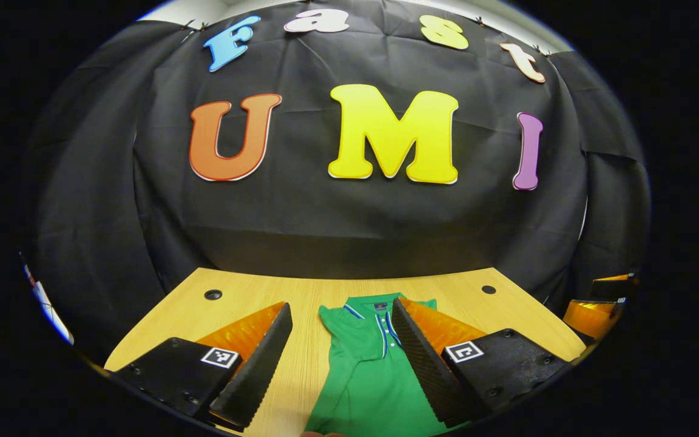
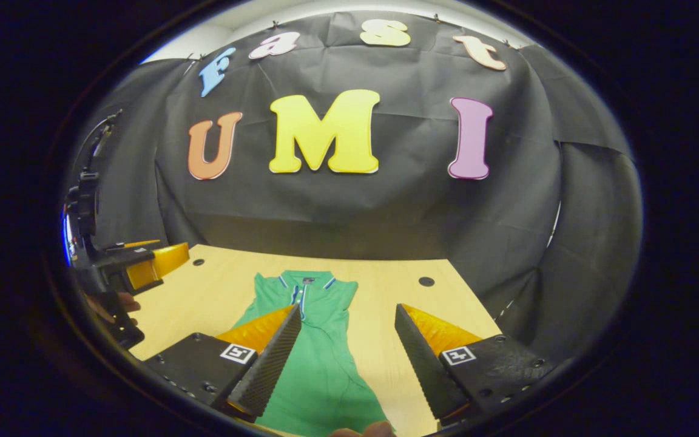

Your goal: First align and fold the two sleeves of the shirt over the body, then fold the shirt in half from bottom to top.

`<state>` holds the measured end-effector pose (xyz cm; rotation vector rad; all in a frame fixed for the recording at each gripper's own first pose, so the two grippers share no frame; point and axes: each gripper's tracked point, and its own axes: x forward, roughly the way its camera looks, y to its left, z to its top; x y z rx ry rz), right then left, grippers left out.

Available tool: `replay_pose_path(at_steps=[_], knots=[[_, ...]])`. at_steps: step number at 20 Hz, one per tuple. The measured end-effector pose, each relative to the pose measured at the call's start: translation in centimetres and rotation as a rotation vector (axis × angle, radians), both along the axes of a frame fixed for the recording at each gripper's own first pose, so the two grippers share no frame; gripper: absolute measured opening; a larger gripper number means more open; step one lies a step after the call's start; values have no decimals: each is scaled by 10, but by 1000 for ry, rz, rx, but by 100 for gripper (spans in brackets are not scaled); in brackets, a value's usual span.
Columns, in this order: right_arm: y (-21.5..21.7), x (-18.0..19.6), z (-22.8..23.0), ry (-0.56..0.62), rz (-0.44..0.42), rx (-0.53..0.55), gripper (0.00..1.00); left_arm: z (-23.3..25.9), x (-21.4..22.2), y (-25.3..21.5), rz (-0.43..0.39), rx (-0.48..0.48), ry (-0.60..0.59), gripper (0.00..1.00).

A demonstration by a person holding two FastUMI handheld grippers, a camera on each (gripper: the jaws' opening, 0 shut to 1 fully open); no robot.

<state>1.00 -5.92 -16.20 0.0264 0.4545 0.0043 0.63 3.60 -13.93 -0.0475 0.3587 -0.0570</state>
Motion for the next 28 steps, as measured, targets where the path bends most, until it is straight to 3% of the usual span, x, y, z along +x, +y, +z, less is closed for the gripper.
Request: replay_pose_path(at_steps=[4, 9, 19, 24, 28], knots=[[-10, -16, -7, 22, 14, 12, 97, -10, -43, 21, 29, 30, 24, 100], [-17, -60, -36, 94, 85, 1, 97, -46, -108, 28, 66, 57, 162, 100], [-46, -163, -157, 414, 169, -41, 95, -154, -247, 42, -19, 106, 520, 100], [-51, -179, -203, 539, 151, -41, 96, -204, -271, 47, -68, 148, 649, 100], [-50, -174, -217, 571, 130, -51, 98, -218, -274, 54, -49, 108, 695, 100]])
